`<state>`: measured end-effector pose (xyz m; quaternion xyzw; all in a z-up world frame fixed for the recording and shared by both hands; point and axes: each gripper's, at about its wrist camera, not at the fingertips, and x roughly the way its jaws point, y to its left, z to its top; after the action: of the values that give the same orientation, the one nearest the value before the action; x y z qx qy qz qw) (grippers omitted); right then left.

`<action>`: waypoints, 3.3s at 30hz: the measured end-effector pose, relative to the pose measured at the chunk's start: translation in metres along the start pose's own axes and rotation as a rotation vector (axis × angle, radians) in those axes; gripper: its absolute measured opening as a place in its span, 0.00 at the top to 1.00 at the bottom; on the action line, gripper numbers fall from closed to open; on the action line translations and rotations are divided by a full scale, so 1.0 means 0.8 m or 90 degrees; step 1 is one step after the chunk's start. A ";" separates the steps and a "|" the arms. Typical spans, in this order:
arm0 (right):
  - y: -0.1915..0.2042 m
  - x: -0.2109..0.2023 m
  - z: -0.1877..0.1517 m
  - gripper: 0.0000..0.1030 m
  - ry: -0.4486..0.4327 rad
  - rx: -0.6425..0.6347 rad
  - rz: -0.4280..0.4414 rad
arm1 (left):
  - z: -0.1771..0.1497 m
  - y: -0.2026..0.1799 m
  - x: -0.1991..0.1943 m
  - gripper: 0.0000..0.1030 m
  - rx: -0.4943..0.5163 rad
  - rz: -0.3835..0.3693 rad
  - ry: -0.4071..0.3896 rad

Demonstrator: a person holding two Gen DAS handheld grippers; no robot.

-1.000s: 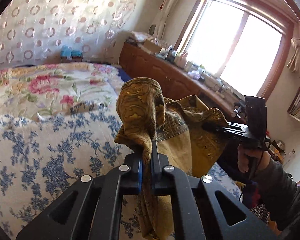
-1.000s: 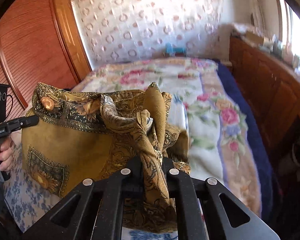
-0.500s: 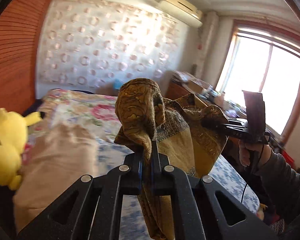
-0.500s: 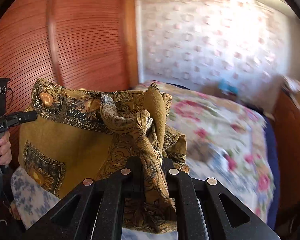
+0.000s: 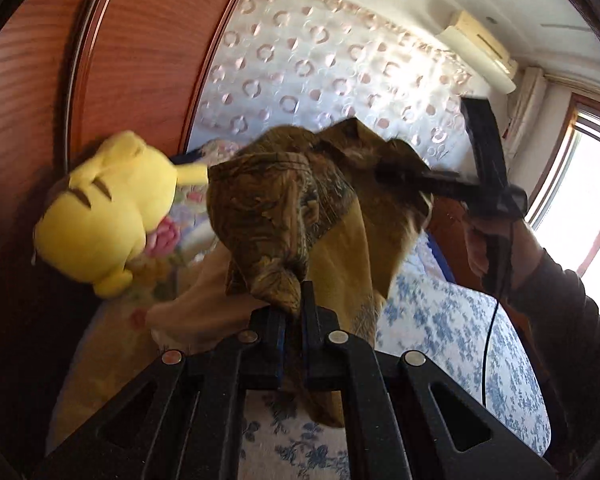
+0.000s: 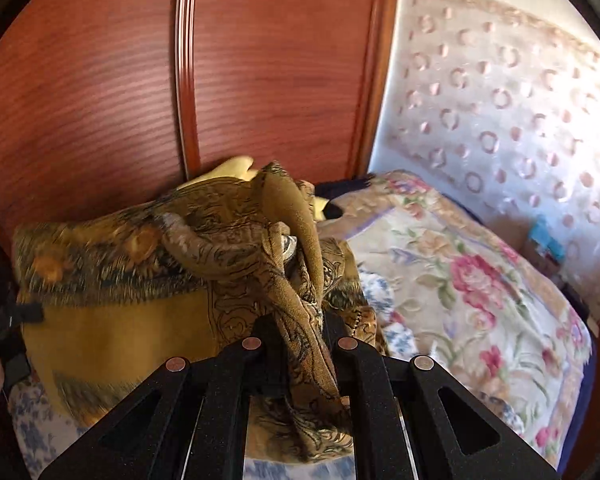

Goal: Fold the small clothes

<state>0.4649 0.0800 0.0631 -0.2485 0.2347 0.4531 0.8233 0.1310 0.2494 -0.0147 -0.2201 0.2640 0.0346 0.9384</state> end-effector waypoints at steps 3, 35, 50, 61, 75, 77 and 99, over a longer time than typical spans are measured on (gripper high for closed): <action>-0.012 0.042 0.013 0.93 0.024 -0.002 0.004 | -0.010 0.009 0.006 0.94 -0.014 0.022 0.005; -0.013 0.049 -0.040 0.42 -0.009 0.134 0.009 | -0.009 -0.035 0.000 0.18 0.119 0.118 0.000; 0.062 -0.157 -0.151 0.39 -0.077 0.180 -0.084 | -0.046 -0.141 -0.025 0.18 0.209 0.077 0.012; 0.133 -0.306 -0.247 0.28 -0.110 0.244 -0.177 | -0.086 -0.229 -0.057 0.18 0.265 0.049 0.001; 0.237 -0.415 -0.303 0.23 -0.133 0.301 -0.283 | -0.116 -0.298 -0.103 0.18 0.287 0.012 -0.019; 0.250 -0.426 -0.307 0.23 -0.136 0.306 -0.294 | -0.116 -0.305 -0.109 0.18 0.289 0.010 -0.025; 0.328 -0.449 -0.318 0.23 -0.164 0.331 -0.357 | -0.116 -0.314 -0.122 0.17 0.275 0.023 -0.052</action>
<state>0.0254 -0.1823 0.0363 -0.0277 0.1595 0.1638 0.9731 0.0481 -0.0118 0.0633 -0.0078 0.2308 0.0033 0.9730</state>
